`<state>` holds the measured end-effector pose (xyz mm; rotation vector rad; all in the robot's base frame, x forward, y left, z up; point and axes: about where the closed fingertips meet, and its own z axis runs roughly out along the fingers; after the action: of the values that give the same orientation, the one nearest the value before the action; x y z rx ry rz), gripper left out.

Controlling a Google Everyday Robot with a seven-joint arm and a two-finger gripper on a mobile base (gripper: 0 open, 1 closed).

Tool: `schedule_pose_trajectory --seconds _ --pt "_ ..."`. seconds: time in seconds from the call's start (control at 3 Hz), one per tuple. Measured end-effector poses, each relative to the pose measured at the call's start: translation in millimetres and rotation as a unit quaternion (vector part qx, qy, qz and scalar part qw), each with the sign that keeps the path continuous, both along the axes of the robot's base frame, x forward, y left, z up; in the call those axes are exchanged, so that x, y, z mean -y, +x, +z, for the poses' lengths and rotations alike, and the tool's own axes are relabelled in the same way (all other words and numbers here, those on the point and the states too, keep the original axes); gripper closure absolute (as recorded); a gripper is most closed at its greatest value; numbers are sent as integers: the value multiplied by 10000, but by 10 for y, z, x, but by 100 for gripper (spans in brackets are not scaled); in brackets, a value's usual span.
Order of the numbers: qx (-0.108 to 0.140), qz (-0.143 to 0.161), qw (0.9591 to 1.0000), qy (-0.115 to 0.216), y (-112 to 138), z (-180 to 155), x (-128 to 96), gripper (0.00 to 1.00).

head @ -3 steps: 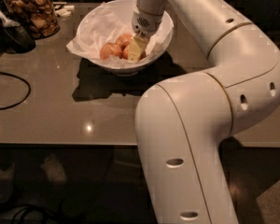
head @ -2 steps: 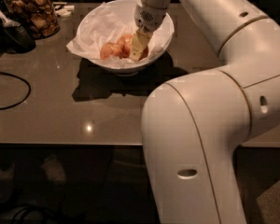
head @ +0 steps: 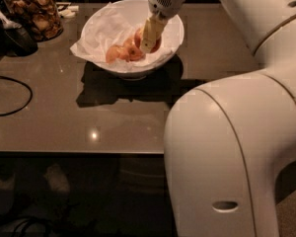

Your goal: Pick apple from white bowl

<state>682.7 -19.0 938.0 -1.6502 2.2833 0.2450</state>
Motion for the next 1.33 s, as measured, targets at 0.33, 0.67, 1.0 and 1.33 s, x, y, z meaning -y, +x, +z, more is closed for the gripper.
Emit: schedule_pose_trajectory --seconds 0.33,0.67,1.0,1.33 --pt "148 298 9990 306 -140 270 -14 100" --pt "325 652 9956 596 -336 561 -36 100" --pt "419 855 9925 761 -479 738 -29 100" --pt "412 898 9915 844 -633 824 41 100"
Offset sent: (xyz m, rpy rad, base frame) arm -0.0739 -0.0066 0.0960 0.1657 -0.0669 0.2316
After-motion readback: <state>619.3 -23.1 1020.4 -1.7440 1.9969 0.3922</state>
